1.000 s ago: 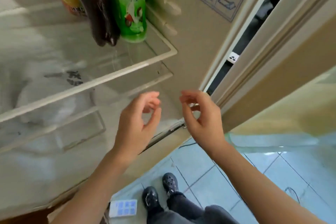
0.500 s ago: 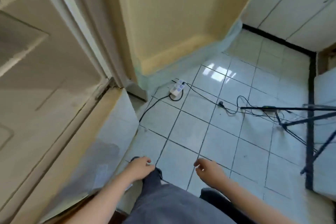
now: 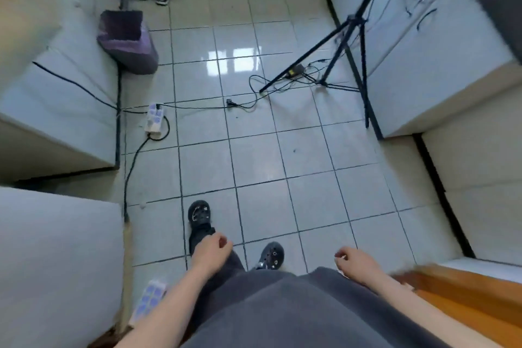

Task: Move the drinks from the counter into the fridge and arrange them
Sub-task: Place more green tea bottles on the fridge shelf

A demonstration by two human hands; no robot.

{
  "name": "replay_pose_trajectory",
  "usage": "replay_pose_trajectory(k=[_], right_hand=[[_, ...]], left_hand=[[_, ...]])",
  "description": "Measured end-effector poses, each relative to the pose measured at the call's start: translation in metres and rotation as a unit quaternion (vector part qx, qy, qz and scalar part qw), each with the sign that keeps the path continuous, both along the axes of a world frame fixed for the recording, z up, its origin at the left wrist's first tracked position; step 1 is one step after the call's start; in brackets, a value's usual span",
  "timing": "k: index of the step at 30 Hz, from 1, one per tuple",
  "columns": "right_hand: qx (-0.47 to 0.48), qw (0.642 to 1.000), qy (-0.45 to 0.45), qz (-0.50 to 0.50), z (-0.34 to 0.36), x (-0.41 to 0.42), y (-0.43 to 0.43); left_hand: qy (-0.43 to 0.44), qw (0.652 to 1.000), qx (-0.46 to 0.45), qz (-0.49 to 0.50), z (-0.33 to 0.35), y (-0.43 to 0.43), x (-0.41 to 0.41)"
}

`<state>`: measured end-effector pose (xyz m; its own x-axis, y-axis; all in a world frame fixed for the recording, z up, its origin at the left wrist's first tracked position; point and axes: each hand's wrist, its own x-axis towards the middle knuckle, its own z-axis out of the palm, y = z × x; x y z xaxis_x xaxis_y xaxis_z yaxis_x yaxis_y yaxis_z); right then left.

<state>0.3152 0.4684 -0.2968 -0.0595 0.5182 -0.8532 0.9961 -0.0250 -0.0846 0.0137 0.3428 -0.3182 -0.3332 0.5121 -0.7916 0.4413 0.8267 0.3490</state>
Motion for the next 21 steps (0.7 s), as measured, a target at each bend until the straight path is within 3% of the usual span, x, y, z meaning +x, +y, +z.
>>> replay_pose_trajectory(k=[3,6,12,21], right_hand=[[0.000,0.996,-0.001,-0.088,0.001,0.057,0.001],[0.010,0.986,0.014,-0.165,-0.003,0.095,0.001],[0.002,0.935,0.056,-0.351,-0.014,0.147,0.002],[0.037,0.835,0.038,-0.548,-0.010,0.262,0.058]], left_hand=[[-0.035,0.994,-0.036,-0.097,0.002,0.032,0.035],[-0.057,0.988,-0.054,-0.132,0.003,0.076,0.055],[-0.002,0.972,-0.050,-0.231,-0.004,0.192,0.102],[-0.001,0.877,-0.027,-0.480,-0.009,0.423,0.278]])
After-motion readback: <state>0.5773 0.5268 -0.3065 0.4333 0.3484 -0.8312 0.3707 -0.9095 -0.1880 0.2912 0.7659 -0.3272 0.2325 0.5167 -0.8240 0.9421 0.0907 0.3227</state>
